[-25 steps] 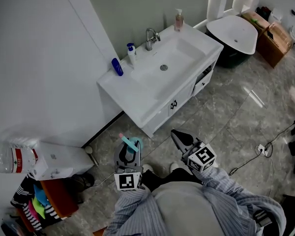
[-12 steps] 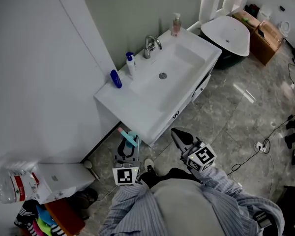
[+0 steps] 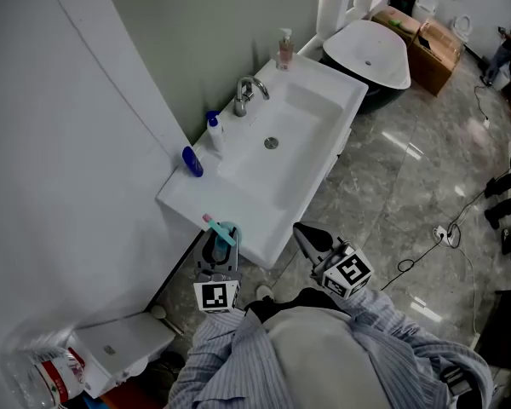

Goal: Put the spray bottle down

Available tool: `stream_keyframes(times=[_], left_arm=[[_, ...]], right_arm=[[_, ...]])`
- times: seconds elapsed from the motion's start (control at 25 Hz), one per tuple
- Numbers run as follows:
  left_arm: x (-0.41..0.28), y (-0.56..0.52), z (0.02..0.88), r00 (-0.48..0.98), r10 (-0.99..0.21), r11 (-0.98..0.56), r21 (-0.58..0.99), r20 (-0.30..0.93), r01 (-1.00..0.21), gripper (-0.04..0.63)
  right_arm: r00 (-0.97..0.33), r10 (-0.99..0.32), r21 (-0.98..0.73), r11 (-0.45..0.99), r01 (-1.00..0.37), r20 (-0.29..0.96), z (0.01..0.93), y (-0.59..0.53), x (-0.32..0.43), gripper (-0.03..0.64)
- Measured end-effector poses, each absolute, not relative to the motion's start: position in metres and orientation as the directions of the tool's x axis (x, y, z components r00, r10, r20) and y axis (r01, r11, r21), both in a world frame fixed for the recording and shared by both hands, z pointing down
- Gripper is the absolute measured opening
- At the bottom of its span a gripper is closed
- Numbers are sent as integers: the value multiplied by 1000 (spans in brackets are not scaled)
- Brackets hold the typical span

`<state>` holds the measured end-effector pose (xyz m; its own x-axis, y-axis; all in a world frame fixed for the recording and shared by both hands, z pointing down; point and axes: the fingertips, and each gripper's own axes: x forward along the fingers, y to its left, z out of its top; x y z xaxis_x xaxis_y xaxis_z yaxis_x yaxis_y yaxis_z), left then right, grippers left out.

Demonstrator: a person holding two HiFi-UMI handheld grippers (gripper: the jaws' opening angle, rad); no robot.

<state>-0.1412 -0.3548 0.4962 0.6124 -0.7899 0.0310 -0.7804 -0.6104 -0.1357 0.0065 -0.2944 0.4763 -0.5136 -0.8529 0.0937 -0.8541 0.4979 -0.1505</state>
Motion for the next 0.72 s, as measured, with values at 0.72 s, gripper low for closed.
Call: stream_keyframes(times=[0.72], left_arm=[[-50,-411,620,880,-466,-885,-62,97,-462,147]], right_arm=[[-212,-959,-83,199,-976,190,497,-293,43,15]])
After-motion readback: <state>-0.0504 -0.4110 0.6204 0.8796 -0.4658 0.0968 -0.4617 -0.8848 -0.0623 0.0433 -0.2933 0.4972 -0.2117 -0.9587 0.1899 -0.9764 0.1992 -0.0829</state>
